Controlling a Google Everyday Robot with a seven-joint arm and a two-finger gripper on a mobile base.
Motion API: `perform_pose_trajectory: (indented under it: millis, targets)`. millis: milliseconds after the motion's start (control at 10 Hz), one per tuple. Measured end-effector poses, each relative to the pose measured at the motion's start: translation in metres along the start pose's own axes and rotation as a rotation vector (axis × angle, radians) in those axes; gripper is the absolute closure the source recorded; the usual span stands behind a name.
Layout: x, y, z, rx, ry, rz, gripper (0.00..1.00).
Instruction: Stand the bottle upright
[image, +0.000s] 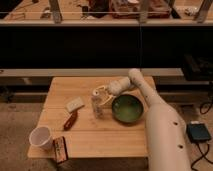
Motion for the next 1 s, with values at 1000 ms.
perform_pose_trajectory:
  millis: [1000]
  targets:
    - [-0.013,0.004,-0.002,-0.08,0.062,0.003,1.0]
